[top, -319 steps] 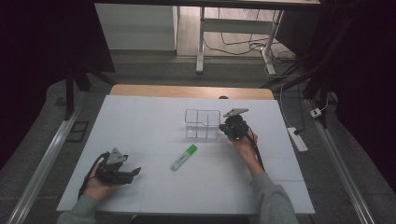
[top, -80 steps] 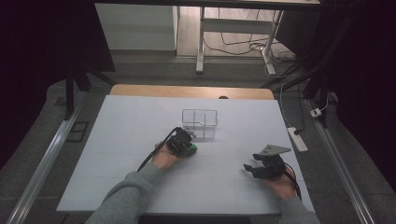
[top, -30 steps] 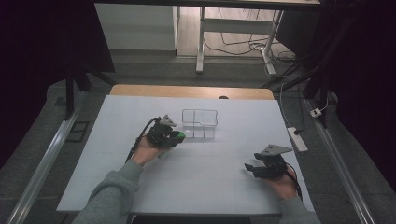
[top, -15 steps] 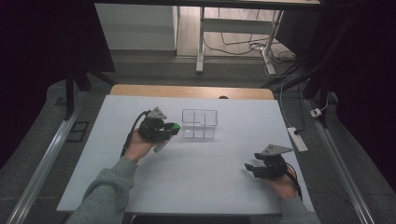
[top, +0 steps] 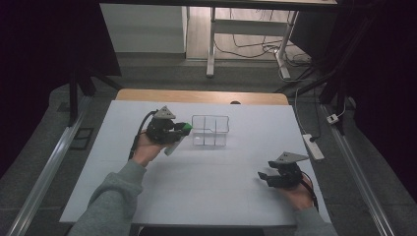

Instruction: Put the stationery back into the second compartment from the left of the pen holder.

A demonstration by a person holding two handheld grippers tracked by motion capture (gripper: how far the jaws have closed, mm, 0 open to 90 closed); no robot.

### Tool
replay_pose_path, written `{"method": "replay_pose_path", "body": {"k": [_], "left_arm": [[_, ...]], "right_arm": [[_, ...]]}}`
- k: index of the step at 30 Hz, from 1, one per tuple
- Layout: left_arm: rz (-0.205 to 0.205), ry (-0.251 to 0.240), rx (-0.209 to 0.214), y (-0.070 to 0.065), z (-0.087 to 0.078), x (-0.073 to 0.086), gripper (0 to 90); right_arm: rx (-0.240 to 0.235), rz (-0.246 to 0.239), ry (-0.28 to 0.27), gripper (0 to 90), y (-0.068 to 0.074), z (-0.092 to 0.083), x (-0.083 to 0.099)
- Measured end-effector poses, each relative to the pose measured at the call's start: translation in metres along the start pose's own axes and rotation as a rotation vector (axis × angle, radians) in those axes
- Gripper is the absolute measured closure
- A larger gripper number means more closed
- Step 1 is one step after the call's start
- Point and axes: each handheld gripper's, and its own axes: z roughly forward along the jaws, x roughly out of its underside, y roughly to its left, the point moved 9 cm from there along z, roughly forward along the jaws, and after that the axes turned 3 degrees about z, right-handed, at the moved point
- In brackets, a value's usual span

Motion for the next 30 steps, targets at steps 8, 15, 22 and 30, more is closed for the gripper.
{"method": "replay_pose_path", "body": {"k": [8,15,22,30], "left_arm": [[0.024,-0.023,-0.006,-0.003,0.0,-0.014,66.6],[0.014,-0.045,0.002,-0.003,0.004,-0.023,66.6],[-0.006,-0.062,0.019,-0.002,0.011,-0.034,66.5],[-0.007,-0.073,0.013,0.001,0.018,-0.047,66.5]], "right_arm": [[-0.003,0.002,-0.002,35.5,0.0,0.0,0.0],[0.0,-0.001,-0.001,35.5,0.0,0.0,0.0],[-0.004,0.002,-0.002,35.5,0.0,0.0,0.0],[-0.001,-0.003,0.002,35.5,0.0,0.0,0.0]]}}
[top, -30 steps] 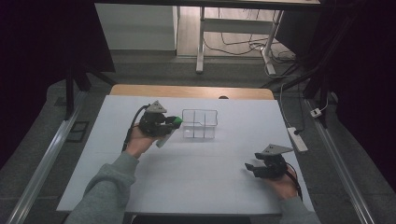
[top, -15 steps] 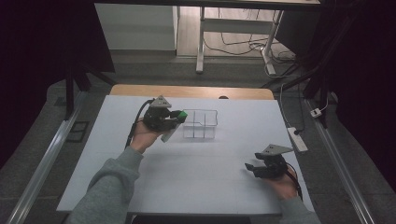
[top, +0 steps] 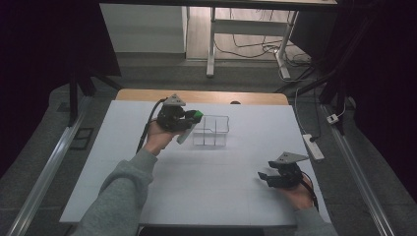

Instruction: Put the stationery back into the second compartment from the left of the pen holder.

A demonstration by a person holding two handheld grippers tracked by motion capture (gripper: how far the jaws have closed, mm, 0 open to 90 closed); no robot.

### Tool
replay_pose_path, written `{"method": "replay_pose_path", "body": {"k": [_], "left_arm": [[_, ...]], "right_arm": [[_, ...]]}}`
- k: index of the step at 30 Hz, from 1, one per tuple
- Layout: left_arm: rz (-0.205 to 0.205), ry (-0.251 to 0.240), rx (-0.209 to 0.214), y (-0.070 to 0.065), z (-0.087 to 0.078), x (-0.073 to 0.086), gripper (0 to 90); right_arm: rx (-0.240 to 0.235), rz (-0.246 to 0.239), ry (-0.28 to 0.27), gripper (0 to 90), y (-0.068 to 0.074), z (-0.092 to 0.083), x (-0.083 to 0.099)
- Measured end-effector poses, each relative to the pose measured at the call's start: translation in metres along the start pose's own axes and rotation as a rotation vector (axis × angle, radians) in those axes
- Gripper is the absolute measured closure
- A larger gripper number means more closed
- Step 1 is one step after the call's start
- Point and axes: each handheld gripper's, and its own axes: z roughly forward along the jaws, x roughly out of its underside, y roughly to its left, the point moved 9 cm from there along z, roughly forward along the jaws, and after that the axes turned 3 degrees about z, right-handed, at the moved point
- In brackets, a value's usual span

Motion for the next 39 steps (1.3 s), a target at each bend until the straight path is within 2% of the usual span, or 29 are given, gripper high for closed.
{"method": "replay_pose_path", "body": {"k": [15,28,39], "left_arm": [[0.012,-0.031,0.018,0.004,0.026,-0.027,66.4],[0.038,-0.04,0.025,0.005,0.05,-0.043,66.4],[0.055,-0.064,0.05,0.003,0.07,-0.055,66.4]], "right_arm": [[-0.004,0.002,-0.006,35.4,-0.001,0.0,0.0],[-0.003,0.01,-0.009,35.3,-0.001,-0.001,0.0],[0.003,0.001,-0.003,35.2,-0.001,-0.002,0.001]]}}
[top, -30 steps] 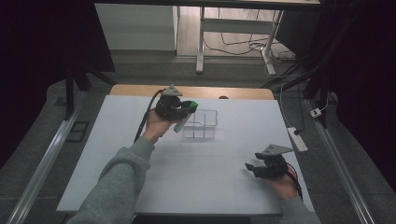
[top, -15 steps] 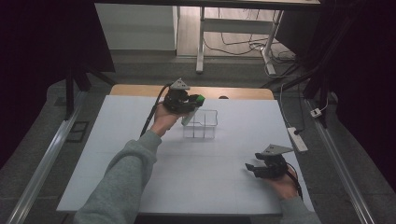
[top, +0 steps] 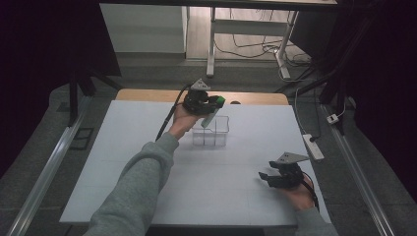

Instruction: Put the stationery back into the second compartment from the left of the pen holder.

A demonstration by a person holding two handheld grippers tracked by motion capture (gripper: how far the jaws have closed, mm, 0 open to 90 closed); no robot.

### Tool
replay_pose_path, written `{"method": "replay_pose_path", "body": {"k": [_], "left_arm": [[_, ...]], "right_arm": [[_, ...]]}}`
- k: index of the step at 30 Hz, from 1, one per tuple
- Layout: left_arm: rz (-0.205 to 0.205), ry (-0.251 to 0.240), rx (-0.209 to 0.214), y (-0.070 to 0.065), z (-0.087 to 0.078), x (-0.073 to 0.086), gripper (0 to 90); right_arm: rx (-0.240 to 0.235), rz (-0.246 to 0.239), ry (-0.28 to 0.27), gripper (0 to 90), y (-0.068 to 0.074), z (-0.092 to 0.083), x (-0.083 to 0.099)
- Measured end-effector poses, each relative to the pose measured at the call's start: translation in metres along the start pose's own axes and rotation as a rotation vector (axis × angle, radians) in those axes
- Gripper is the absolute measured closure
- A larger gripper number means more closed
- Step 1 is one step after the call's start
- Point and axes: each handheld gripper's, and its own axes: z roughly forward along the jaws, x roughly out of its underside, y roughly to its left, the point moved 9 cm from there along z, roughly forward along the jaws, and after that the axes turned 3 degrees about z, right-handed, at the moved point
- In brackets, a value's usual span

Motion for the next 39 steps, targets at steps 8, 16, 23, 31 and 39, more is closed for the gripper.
{"method": "replay_pose_path", "body": {"k": [8,16,23,31,39], "left_arm": [[0.004,-0.007,-0.001,0.0,0.007,-0.005,66.4],[-0.009,-0.003,-0.022,0.008,0.014,-0.001,66.3],[0.024,0.065,-0.072,0.012,0.011,0.008,44.9],[0.049,0.102,-0.056,0.004,-0.004,0.018,37.0],[0.059,0.105,-0.028,-0.003,-0.022,0.03,38.9]], "right_arm": [[-0.002,0.0,0.0,35.1,0.0,0.001,0.0],[-0.004,0.001,0.003,35.1,0.0,0.002,0.001],[-0.005,0.003,0.002,35.1,0.0,0.002,0.002],[0.001,-0.003,-0.002,34.3,0.0,0.0,0.0],[-0.011,0.004,-0.016,34.2,0.001,-0.001,-0.001]]}}
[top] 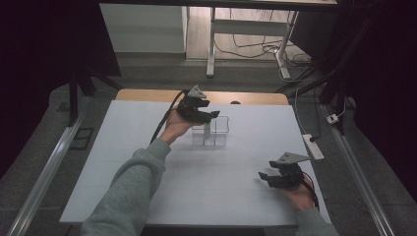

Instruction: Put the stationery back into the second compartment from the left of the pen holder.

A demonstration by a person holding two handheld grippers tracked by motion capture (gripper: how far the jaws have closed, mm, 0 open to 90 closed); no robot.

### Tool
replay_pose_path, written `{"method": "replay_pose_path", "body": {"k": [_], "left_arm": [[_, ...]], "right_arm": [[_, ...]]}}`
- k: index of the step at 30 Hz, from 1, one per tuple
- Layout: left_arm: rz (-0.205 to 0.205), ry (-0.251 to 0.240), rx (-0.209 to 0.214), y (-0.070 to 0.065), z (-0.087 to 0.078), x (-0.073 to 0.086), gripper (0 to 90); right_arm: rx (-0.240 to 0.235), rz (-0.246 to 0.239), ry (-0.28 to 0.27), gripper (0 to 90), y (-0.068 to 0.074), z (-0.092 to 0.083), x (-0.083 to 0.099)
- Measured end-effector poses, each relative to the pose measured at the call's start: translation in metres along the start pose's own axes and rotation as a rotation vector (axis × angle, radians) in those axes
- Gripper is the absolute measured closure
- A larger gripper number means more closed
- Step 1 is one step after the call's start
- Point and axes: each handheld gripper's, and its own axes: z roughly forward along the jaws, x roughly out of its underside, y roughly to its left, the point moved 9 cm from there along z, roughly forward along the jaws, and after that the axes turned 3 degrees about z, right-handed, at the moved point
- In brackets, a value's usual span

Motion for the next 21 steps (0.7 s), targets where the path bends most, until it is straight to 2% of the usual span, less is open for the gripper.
{"method": "replay_pose_path", "body": {"k": [5,9,11,15,21], "left_arm": [[0.01,0.015,-0.015,-0.004,-0.017,0.012,38.9],[-0.008,0.01,-0.018,-0.01,-0.035,0.026,38.8],[-0.032,0.008,-0.009,-0.013,-0.043,0.035,39.0],[-0.044,0.013,-0.018,-0.018,-0.059,0.056,39.0],[-0.045,0.04,-0.044,-0.021,-0.079,0.087,37.5]], "right_arm": [[-0.011,0.004,-0.01,34.1,0.002,-0.001,-0.001],[-0.014,-0.002,-0.015,34.1,0.002,-0.002,-0.002],[-0.013,0.0,-0.018,33.9,0.002,-0.003,-0.003],[-0.017,-0.001,-0.031,33.1,0.004,-0.005,-0.005],[-0.023,-0.006,-0.033,32.0,0.006,-0.006,-0.004]]}}
